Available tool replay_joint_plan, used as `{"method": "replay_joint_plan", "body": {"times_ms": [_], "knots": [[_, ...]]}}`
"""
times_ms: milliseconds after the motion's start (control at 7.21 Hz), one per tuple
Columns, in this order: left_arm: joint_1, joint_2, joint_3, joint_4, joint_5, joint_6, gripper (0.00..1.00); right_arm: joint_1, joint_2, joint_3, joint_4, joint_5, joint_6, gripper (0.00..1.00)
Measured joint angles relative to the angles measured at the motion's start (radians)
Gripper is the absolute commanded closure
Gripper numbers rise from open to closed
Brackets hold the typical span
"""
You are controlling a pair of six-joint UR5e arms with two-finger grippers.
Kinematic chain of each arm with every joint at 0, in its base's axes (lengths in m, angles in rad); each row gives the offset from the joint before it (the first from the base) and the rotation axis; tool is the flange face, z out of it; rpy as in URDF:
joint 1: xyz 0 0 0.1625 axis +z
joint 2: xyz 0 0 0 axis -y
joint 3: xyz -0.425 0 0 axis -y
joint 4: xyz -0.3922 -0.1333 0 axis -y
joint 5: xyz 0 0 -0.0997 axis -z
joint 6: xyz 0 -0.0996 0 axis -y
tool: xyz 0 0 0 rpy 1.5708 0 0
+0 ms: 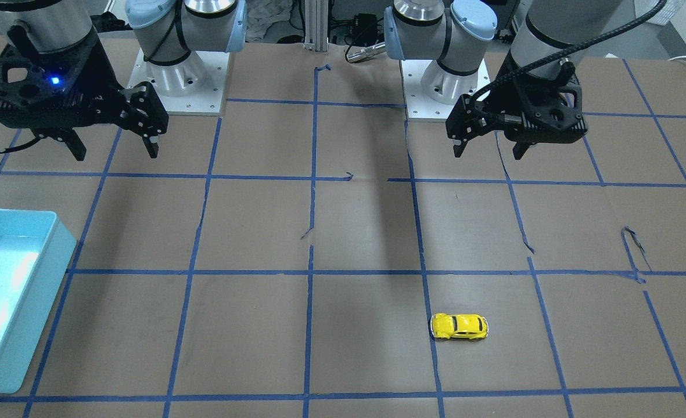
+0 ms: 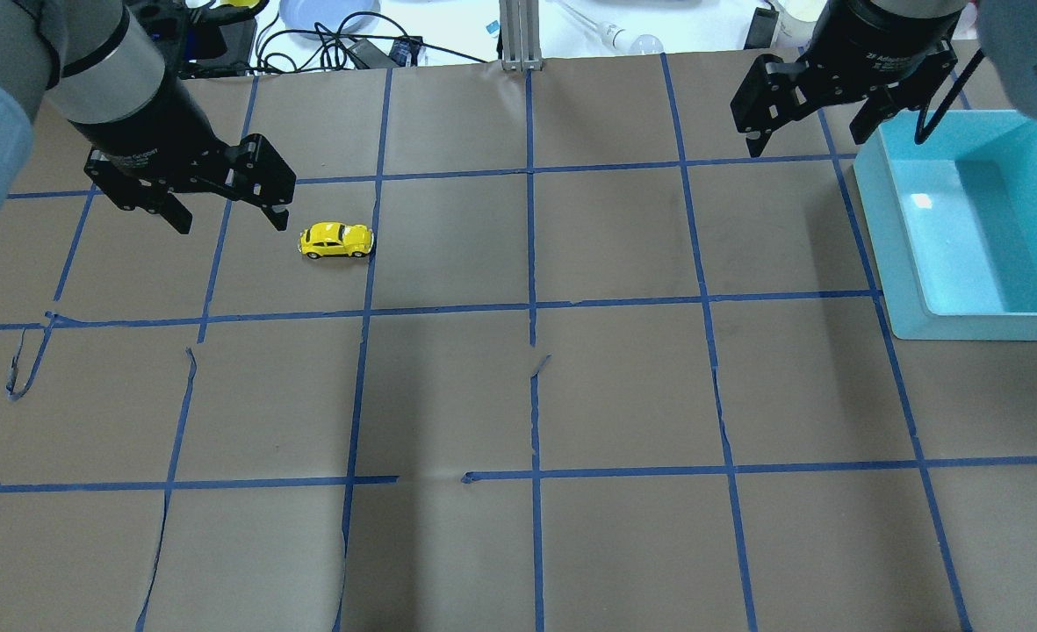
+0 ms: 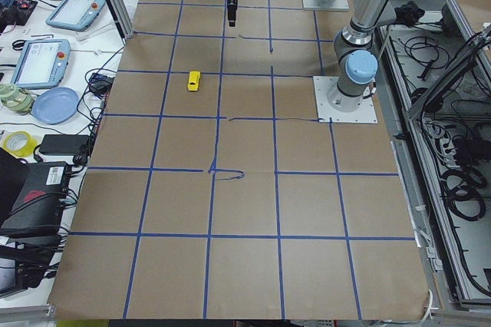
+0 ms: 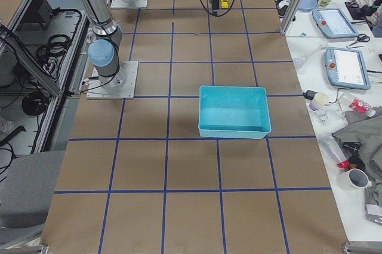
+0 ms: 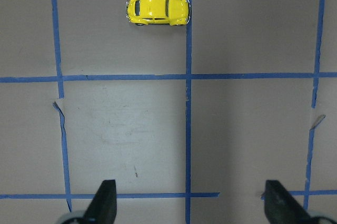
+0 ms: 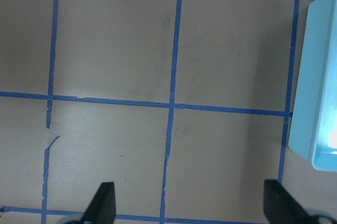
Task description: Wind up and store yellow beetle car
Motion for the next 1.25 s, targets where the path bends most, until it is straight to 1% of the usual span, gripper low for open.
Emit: {"method": "replay_joint_plan", "body": {"times_ms": [1248], "knots": [[0.008, -0.001, -0.002, -0.019, 0.001, -0.015, 0.0, 0.0, 0.0, 0.0, 0.001, 0.001, 0.0, 0.0]]}}
